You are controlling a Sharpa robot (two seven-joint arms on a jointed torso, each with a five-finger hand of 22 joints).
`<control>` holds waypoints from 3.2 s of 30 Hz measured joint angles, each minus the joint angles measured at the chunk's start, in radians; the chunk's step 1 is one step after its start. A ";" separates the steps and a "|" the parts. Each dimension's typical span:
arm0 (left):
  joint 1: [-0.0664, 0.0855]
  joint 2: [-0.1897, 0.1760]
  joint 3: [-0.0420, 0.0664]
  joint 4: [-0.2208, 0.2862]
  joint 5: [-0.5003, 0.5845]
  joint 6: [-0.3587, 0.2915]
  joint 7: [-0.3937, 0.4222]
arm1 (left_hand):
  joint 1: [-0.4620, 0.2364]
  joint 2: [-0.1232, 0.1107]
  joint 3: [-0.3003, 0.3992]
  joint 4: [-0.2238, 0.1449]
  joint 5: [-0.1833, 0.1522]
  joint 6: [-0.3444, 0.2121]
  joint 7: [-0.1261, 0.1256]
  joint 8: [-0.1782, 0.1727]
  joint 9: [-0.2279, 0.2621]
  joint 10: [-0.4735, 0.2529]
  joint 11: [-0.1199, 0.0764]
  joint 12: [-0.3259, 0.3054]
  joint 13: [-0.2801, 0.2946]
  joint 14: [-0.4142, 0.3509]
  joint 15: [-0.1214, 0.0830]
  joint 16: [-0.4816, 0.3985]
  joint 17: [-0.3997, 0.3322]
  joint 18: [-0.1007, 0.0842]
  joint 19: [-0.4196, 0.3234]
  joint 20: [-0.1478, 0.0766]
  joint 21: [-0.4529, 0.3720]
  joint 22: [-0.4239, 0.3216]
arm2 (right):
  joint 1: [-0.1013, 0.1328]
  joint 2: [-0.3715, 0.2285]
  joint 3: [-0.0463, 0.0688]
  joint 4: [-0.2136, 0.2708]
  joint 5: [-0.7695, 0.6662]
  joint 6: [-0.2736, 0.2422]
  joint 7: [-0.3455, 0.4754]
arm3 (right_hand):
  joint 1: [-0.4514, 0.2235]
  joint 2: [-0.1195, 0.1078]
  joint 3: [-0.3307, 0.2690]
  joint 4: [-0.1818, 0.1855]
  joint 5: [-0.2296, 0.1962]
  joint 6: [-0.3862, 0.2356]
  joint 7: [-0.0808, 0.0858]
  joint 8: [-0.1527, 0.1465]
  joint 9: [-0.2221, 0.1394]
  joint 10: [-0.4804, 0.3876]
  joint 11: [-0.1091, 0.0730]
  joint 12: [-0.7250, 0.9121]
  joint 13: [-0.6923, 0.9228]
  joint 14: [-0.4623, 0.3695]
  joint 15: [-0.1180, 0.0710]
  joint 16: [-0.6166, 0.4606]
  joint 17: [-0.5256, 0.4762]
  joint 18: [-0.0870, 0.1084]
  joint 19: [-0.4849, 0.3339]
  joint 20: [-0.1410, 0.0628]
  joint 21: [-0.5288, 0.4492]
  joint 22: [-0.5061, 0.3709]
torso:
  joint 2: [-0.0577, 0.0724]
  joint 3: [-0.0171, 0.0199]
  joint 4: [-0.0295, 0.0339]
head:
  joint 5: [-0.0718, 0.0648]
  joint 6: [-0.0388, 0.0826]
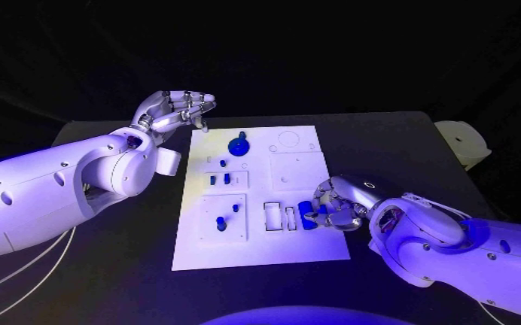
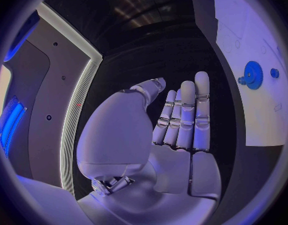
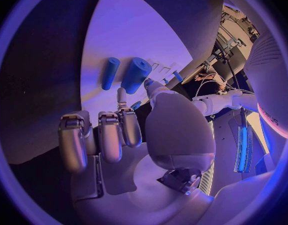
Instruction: Assemble the parts on the task board
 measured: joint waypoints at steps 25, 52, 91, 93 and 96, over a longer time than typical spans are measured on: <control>0.000 -0.004 0.000 0.003 0.000 0.002 -0.003 | -0.010 0.010 -0.002 0.010 0.000 0.000 0.000 0.000 0.000 -0.006 0.001 0.004 -0.001 -0.002 0.002 0.000 -0.001 0.000 0.000 0.000 -0.004 -0.003 | -0.028 0.053 0.005 -0.025 -0.055 0.055 -0.049 | -0.007 0.022 -0.039 -0.001 0.031 0.023 -0.007 0.019 0.016 0.004 -0.004 0.021 0.000 0.000 0.000 0.005 0.001 0.000 0.000 0.000 0.000 0.000 | -0.002 -0.0012 0.0009 | -0.005 -0.008; 0.000 -0.004 0.000 0.007 0.000 0.005 -0.013 | -0.010 0.010 -0.003 0.011 0.000 0.000 0.000 0.000 0.000 -0.011 0.004 0.004 -0.002 -0.007 0.000 0.004 -0.002 0.000 0.000 0.000 -0.004 -0.005 | 0.019 0.080 0.003 0.024 0.213 -0.106 -0.053 | 0.043 0.071 -0.020 -0.010 0.107 0.042 -0.010 0.025 0.009 0.007 -0.014 0.031 0.000 -0.003 -0.010 0.008 0.000 0.000 0.004 -0.011 -0.001 -0.001 | -0.004 -0.0032 0.0008 | 0.009 -0.002; 0.000 -0.005 0.000 0.014 0.000 0.013 -0.017 | -0.010 0.010 -0.003 0.011 0.000 0.000 0.000 0.000 0.000 -0.014 0.000 0.008 -0.002 -0.007 0.000 0.004 -0.003 0.000 0.000 0.000 -0.008 -0.004 | 0.011 0.190 0.003 -0.054 0.196 -0.019 -0.070 | -0.135 0.128 -0.208 0.001 -0.143 0.080 -0.044 0.096 0.077 0.007 -0.029 -0.006 0.000 0.000 -0.022 0.008 0.000 0.000 0.000 -0.022 -0.001 0.000 | -0.002 -0.0015 0.0000 | 0.027 -0.013; 0.000 -0.006 0.000 0.014 0.000 0.013 -0.017 | -0.010 0.010 -0.003 0.011 0.000 0.000 0.000 0.000 0.000 -0.014 0.000 0.008 -0.002 -0.007 0.000 0.004 -0.003 0.000 0.000 0.000 -0.008 -0.004 | 0.011 0.190 0.003 -0.053 0.184 -0.020 -0.072 | -0.135 0.128 -0.217 0.003 -0.148 0.077 -0.042 0.096 0.077 0.007 -0.029 -0.006 0.000 0.000 -0.022 0.008 0.000 0.000 0.000 -0.022 -0.001 0.000 | -0.002 -0.0015 0.0000 | 0.027 -0.013; 0.000 -0.006 0.000 0.014 0.000 0.013 -0.017 | -0.010 0.010 -0.003 0.011 0.000 0.000 0.000 0.000 0.000 -0.014 0.000 0.008 -0.002 -0.007 0.000 0.004 -0.003 0.000 0.000 0.000 -0.008 -0.004 | 0.011 0.191 0.003 -0.053 0.170 -0.021 -0.074 | -0.141 0.133 -0.223 0.003 -0.149 0.077 -0.042 0.099 0.077 0.007 -0.029 -0.012 0.000 0.000 -0.022 0.008 0.000 0.000 0.000 -0.022 -0.001 0.000 | -0.002 -0.0016 0.0000 | 0.027 -0.013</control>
